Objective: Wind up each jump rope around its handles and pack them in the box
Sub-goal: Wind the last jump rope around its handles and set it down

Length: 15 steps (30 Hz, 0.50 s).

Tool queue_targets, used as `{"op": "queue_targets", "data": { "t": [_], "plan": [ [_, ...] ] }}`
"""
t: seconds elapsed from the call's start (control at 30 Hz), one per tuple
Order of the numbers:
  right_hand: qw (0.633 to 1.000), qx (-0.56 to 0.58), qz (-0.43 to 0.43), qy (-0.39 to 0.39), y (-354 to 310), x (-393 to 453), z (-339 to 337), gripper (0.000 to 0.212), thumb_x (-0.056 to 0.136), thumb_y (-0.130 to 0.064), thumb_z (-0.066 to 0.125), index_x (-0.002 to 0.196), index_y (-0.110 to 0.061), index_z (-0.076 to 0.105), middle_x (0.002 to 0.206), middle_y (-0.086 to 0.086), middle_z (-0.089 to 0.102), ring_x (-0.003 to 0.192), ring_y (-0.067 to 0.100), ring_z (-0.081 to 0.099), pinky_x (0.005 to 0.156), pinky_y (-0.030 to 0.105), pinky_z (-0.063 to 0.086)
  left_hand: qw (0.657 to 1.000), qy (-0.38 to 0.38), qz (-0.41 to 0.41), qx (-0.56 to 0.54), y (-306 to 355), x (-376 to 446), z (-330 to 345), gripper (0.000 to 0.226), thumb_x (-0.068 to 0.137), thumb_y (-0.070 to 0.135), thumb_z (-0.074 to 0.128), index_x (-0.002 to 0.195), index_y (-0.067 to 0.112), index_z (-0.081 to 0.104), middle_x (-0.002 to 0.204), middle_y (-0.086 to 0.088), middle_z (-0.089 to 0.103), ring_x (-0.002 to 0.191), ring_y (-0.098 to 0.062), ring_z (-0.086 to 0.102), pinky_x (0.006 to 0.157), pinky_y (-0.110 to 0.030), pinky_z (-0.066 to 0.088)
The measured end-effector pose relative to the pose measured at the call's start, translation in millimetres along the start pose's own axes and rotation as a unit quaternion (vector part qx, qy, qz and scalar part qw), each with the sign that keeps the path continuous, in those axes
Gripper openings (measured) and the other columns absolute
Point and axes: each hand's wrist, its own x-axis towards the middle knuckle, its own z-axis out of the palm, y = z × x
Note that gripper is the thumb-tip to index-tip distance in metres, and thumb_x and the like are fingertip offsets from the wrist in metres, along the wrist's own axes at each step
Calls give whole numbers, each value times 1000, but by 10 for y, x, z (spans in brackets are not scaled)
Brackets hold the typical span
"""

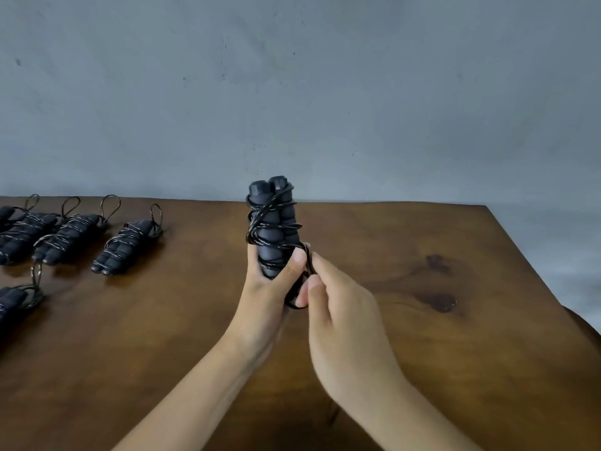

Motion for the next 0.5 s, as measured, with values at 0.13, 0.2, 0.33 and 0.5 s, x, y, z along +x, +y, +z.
{"op": "queue_targets", "data": {
  "t": [0.13,0.2,0.33,0.5],
  "plan": [
    [999,-28,16,15,16,-47,259,55,105,-37,19,160,-30,26,121,-19,55,112,3,54,93,16,43,1000,8,-11,-26,-47,-72,127,45,94,34,65,133,21,48,75,1,49,67,-16,43,61,-25,52],
    [997,-58,16,47,-4,-72,355,67,100,-48,6,161,-27,23,126,-14,54,111,6,58,91,21,47,1000,12,-10,-8,-82,-84,148,55,94,39,65,142,24,46,80,4,54,67,-11,52,61,-25,53],
    [991,-90,14,94,54,-115,461,68,99,-43,11,157,-16,36,115,-7,59,86,11,65,69,29,57,999,19,-6,-45,-119,-128,164,50,92,44,62,140,37,49,81,6,56,69,-8,55,64,-24,54],
    [991,-99,-1,86,154,-83,360,66,101,-64,26,155,-27,33,115,-15,53,94,5,61,75,26,56,1000,-3,31,5,-114,-207,178,62,102,62,24,100,11,59,75,-3,55,67,-11,54,64,-22,53]
  ]
}}
